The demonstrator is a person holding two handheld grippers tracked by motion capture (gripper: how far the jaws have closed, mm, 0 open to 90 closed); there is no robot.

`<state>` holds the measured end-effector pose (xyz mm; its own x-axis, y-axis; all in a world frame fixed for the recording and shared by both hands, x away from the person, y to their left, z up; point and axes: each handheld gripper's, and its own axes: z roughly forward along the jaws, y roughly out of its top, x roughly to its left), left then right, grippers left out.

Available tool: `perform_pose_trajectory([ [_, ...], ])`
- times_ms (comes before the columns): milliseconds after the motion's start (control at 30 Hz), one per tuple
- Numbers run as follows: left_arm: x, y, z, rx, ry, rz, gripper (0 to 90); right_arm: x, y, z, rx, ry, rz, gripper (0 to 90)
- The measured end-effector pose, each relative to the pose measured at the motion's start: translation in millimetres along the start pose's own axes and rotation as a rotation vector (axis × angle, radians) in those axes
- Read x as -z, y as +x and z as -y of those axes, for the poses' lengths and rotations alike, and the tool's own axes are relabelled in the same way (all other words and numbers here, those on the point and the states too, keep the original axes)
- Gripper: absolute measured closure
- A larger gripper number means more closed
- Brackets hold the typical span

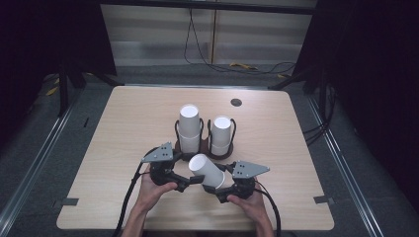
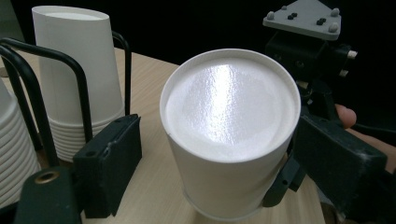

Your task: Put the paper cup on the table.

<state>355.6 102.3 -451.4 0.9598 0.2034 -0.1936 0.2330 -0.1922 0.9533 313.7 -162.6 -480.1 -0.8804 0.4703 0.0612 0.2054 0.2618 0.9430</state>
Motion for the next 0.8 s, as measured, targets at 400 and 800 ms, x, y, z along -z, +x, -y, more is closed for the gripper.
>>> perform_pose_trajectory([
  [400, 5.3, 2.0, -0.8, -0.034, 0.047, -0.028, 15.6, 4.0, -3.5, -0.7, 0.001, 0.057, 0.003, 23.0],
  [800, 9.6, 2.1, 0.6, -0.052, 0.075, -0.055, 15.7, 6.3, -7.0, -10.5, 0.036, 0.161, -0.014, 23.3],
])
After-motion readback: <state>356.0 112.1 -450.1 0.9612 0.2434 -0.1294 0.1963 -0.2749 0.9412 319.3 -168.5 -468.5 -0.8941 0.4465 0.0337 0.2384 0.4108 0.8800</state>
